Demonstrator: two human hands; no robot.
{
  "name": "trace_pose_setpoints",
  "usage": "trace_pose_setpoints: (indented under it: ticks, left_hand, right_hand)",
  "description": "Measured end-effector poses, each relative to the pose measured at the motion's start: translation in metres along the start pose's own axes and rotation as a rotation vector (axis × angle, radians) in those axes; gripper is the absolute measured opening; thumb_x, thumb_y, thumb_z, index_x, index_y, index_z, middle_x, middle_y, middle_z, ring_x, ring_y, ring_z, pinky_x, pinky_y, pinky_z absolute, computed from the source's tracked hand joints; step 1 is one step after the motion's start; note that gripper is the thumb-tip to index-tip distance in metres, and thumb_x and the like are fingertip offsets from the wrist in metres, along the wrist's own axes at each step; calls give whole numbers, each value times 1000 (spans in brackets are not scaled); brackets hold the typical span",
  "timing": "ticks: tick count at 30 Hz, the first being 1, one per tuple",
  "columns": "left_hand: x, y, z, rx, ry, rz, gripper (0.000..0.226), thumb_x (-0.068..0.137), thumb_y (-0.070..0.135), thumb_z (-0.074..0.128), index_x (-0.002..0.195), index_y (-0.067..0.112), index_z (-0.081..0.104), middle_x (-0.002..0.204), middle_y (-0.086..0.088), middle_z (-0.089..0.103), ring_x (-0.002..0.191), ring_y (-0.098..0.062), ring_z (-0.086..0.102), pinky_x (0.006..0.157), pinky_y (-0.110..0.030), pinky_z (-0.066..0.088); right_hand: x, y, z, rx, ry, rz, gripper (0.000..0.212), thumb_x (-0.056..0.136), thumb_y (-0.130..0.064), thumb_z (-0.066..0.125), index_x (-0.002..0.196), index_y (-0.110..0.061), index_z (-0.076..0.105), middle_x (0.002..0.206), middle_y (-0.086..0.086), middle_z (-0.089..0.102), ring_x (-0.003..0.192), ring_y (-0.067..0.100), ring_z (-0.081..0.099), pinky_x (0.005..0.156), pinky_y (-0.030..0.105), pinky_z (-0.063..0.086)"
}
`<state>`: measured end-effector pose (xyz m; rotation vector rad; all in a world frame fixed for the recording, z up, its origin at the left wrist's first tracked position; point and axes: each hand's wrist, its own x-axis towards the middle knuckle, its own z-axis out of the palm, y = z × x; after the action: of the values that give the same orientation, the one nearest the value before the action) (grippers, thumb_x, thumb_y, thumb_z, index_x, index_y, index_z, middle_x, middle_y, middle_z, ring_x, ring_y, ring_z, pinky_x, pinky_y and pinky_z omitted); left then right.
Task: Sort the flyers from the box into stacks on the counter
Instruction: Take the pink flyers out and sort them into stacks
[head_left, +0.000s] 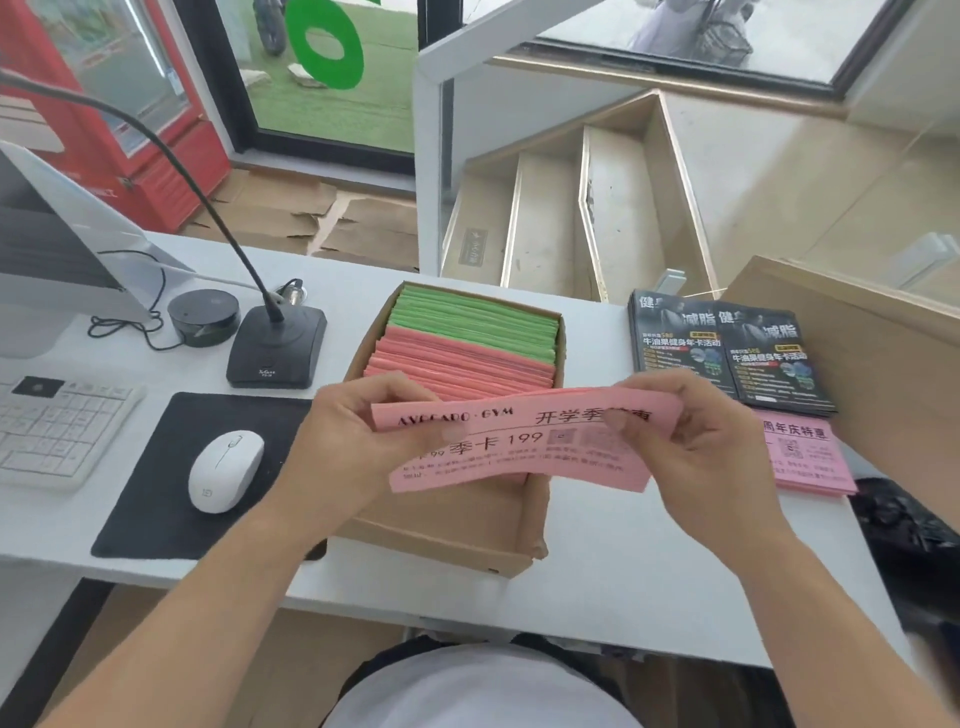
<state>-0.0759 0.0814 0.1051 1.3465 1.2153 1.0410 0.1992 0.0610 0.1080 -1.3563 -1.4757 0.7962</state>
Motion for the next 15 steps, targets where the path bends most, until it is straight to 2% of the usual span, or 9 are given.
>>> trace_pose_setpoints:
  ticks: [1, 2, 5, 8, 9, 11, 13, 15]
  left_hand:
    - [-1, 0, 12, -25, -27, -12, 12, 66, 25, 85, 70, 23, 74, 83, -1, 76, 86, -24, 74, 79, -41, 59]
    - [-2, 0, 25, -42, -75, -25, 12, 69, 25, 84, 72, 23, 73, 86, -1, 76, 89, -22, 73, 82, -42, 59]
    - [-6, -2, 77, -89, -301, -53, 14, 86, 15, 80, 84, 18, 66, 103, 1, 77, 102, -21, 72, 88, -44, 57]
    - [-3, -4, 138, -67, -430, -78, 15, 94, 14, 71, 88, 18, 58, 104, 7, 77, 101, -16, 71, 90, -35, 56]
    - [0, -11, 157, -73, -447, -83, 16, 95, 13, 70, 88, 18, 57, 103, 7, 78, 101, -17, 71, 89, -34, 54]
    - [8, -30, 191, -84, -443, -122, 21, 95, 12, 69, 85, 23, 55, 102, 5, 78, 101, -25, 70, 90, -42, 52]
    - [16, -52, 218, -53, -398, -151, 25, 95, 14, 69, 81, 30, 55, 99, 5, 78, 99, -27, 68, 92, -47, 52]
    - [20, -66, 238, -4, -359, -162, 25, 95, 16, 70, 81, 32, 56, 96, 6, 77, 96, -23, 68, 84, -36, 54]
  right_hand:
    - [-2, 3, -10, 13, -7, 22, 19, 84, -24, 75, 93, -40, 69, 93, -9, 76, 85, 19, 72, 74, 39, 58]
    - [-5, 8, -19, 19, 0, 47, 21, 84, -20, 75, 93, -37, 69, 92, -6, 76, 86, 20, 73, 75, 39, 59]
    - [-16, 27, -58, 100, 118, 132, 27, 85, 3, 71, 102, -17, 66, 87, -3, 77, 80, 14, 74, 70, 23, 58]
    - [-30, 48, -108, 76, 202, 207, 21, 84, 5, 70, 103, -3, 65, 88, 2, 78, 82, 19, 74, 71, 23, 59]
    - [-35, 58, -124, 48, 221, 228, 19, 84, 5, 71, 100, -4, 67, 89, 4, 77, 86, 21, 74, 73, 25, 60]
    - [-46, 81, -150, -53, 231, 277, 18, 83, 4, 75, 91, -11, 70, 92, 3, 76, 93, 22, 72, 81, 32, 60]
    - [-55, 104, -167, -192, 183, 355, 21, 84, 0, 77, 86, -20, 71, 96, -9, 76, 97, 12, 70, 85, 31, 58]
    - [-61, 123, -176, -262, 136, 417, 24, 85, -6, 78, 83, -29, 71, 98, -17, 74, 98, 4, 69, 84, 23, 56]
